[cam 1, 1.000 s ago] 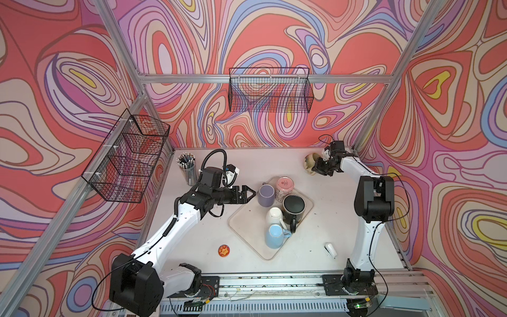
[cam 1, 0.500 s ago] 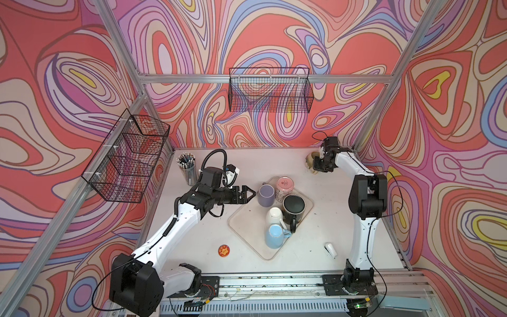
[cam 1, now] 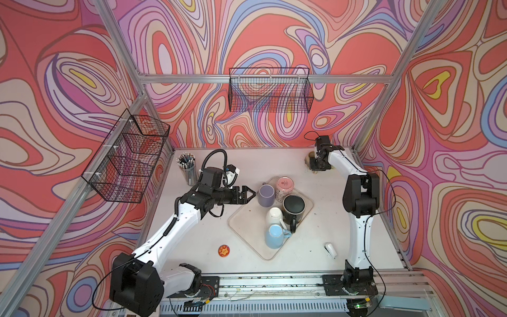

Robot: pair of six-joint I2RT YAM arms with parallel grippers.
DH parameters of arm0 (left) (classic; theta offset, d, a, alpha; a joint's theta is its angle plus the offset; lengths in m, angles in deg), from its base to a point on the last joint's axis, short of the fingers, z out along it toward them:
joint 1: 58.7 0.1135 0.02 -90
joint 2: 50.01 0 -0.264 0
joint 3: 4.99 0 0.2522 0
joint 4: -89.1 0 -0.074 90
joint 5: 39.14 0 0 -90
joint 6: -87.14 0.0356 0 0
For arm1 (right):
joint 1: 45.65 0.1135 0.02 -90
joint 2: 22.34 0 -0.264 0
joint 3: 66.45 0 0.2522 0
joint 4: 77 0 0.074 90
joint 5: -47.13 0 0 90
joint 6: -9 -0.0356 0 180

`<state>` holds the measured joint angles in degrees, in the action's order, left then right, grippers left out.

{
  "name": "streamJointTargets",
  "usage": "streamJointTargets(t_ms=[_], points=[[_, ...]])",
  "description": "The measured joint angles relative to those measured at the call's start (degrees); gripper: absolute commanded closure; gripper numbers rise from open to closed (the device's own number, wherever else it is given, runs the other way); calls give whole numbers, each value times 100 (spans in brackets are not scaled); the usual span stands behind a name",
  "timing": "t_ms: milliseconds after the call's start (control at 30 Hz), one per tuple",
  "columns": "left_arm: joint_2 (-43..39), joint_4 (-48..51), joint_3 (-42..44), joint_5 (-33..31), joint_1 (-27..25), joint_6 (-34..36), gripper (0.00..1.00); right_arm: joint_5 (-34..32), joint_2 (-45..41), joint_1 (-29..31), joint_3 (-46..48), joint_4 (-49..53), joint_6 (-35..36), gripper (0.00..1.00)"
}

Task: Turn the mug right side up
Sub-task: 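Lower the cream mug upright beside the green mug, open right gripper, then reach the left gripper over the black skull mug while the right gripper withdraws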

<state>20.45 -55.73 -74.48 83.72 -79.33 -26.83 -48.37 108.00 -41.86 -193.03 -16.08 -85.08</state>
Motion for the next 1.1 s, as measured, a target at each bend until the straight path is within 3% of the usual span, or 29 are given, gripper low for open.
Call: streamJointTargets(t_ms=[167, 600, 833, 1100], points=[[17, 0, 0, -15, 0, 0, 8, -177, 0, 0, 0, 9, 61, 100], [42, 216, -15, -181, 0, 0, 9, -105, 0, -7, -2, -24, 59, 63], [105, 555, -120, -319, 0, 0, 12, -35, -129, -9, 118, -122, 52, 50], [24, 844, -166, -358, 0, -2, 14, 81, -761, 4, 380, -214, 33, 43]])
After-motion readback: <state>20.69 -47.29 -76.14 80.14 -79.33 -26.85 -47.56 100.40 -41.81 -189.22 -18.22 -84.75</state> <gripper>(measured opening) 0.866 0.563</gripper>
